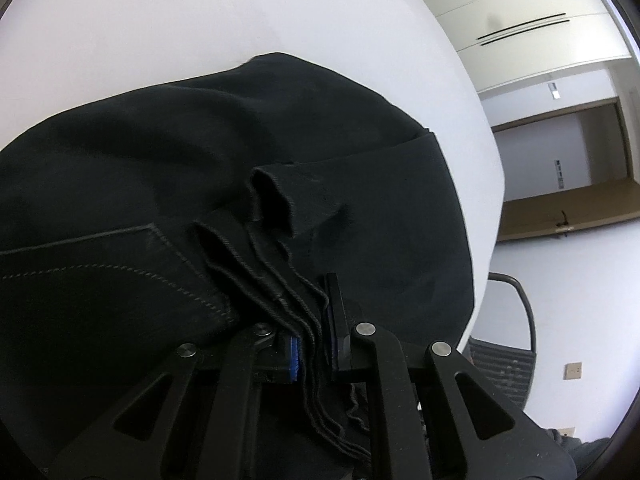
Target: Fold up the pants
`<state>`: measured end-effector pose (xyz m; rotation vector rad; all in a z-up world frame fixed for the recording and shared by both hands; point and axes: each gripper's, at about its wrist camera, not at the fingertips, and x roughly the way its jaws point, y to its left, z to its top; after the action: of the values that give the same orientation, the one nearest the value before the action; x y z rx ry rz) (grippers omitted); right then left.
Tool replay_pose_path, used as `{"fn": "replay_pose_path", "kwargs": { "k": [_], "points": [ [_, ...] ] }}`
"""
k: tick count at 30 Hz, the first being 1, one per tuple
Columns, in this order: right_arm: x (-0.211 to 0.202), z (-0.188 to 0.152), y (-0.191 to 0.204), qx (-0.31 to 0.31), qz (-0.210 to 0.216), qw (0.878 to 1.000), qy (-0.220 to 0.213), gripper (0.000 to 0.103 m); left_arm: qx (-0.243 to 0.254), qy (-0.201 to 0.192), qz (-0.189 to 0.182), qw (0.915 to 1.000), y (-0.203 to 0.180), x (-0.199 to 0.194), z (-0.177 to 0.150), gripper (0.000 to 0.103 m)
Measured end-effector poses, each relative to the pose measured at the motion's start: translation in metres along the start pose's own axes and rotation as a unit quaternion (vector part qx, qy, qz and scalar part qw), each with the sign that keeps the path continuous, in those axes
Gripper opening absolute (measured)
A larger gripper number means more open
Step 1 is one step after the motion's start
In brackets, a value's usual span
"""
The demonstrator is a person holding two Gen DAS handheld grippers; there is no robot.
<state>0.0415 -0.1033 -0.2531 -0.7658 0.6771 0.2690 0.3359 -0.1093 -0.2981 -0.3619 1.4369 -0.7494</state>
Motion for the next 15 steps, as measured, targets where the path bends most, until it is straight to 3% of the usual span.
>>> {"fn": "replay_pose_path", "kwargs": {
  "k": [2, 4, 7, 8, 9, 10, 12, 14, 15],
  "points": [
    [0.005, -0.007, -0.007, 0.01, 0.008, 1.0, 0.003, 0.014, -0.001, -0.001, 0.005, 1.0, -0.002, 0.002, -0.002, 0.011],
    [0.003, -0.006, -0.018, 0.023, 0.02, 1.0, 0.007, 0.018, 0.005, -0.007, 0.04, 0.9992, -0.007, -0.004, -0.008, 0.014],
    [-0.008, -0.013, -0.05, 0.064, 0.081, 0.995, 0.002, 0.046, 0.024, -0.037, 0.111, 0.9929, -0.019, -0.014, -0.017, 0.018],
    [-0.013, -0.017, -0.063, 0.085, 0.107, 0.991, -0.004, 0.057, 0.037, -0.057, 0.163, 0.9843, -0.028, -0.023, -0.022, 0.018],
    [-0.021, -0.025, -0.084, 0.114, 0.143, 0.983, -0.011, 0.059, 0.044, -0.071, 0.195, 0.9771, -0.035, -0.028, -0.025, 0.018],
    [-0.025, -0.033, -0.105, 0.144, 0.175, 0.974, -0.014, 0.059, 0.051, -0.092, 0.223, 0.969, -0.043, -0.035, -0.029, 0.018],
    [-0.021, -0.051, -0.151, 0.211, 0.217, 0.953, -0.008, 0.059, 0.059, -0.118, 0.234, 0.9632, -0.065, -0.039, -0.03, 0.018],
    [-0.003, -0.075, -0.211, 0.303, 0.264, 0.916, -0.007, 0.059, 0.079, -0.134, 0.241, 0.958, -0.085, -0.036, -0.034, 0.018],
    [0.012, -0.09, -0.252, 0.363, 0.292, 0.885, -0.018, 0.059, 0.095, -0.134, 0.255, 0.9528, -0.1, -0.025, -0.038, 0.018]
  ]
}}
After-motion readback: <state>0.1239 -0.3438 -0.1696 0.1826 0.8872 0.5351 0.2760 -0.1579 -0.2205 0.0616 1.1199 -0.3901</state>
